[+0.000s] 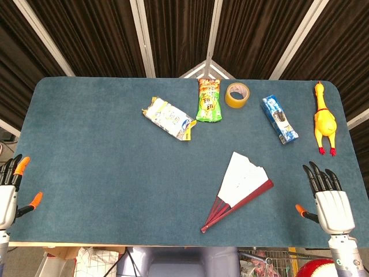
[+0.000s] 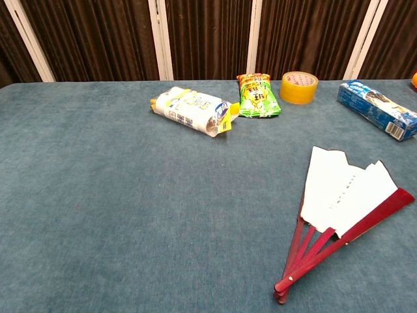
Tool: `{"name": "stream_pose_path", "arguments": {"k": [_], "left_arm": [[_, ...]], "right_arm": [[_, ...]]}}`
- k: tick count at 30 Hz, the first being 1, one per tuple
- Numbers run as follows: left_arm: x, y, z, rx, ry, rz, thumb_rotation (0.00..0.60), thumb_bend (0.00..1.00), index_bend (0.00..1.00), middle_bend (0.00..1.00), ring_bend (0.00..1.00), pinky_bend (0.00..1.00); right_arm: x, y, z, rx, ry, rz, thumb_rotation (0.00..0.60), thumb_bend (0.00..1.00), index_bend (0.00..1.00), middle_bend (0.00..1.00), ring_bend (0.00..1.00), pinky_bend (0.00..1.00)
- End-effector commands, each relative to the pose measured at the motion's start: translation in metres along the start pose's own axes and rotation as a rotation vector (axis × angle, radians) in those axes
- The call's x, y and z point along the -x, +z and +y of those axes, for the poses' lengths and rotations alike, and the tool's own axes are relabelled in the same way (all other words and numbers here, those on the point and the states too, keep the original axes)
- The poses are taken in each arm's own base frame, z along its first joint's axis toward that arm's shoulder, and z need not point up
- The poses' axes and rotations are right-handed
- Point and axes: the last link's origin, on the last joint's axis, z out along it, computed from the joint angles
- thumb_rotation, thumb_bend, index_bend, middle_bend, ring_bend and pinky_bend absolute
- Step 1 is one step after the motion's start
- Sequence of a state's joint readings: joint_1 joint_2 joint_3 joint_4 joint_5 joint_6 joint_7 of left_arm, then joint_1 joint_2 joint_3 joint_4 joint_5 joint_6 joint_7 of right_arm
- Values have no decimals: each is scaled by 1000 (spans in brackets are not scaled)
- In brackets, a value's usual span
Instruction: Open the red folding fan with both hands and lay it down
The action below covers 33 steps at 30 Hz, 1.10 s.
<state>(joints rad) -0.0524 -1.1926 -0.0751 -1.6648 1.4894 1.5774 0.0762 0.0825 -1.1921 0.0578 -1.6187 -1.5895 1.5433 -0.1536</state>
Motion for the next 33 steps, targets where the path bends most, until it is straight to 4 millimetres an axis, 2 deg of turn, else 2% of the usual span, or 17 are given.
{"name": "stream_pose_path", "arguments": {"k": [1,6,13,24,33], "left_arm": [[-2,0,-4,-17,-8,3,600,380,91,0,0,79],[-4,0,-2,-5,-16,10,600,380,90,0,0,79],[-4,-2,1,5,-19,17,600,380,90,0,0,79],[-5,-3,1,3,-25,26,600,380,89,0,0,79],[-10,-4,-5,-24,-38,38,600,380,89,0,0,78]], "right_arm": [[2,1,2,11,2,-14,600,56,51,73,181,126],[4,1,3,9,-10,-33,600,56,56,73,181,126],[9,0,-4,-32,35,-62,600,56,126,73,181,126],[19,1,-14,-74,38,-95,600,57,180,73,185,126],[45,2,-31,-148,53,-171,600,56,250,73,195,126]]}}
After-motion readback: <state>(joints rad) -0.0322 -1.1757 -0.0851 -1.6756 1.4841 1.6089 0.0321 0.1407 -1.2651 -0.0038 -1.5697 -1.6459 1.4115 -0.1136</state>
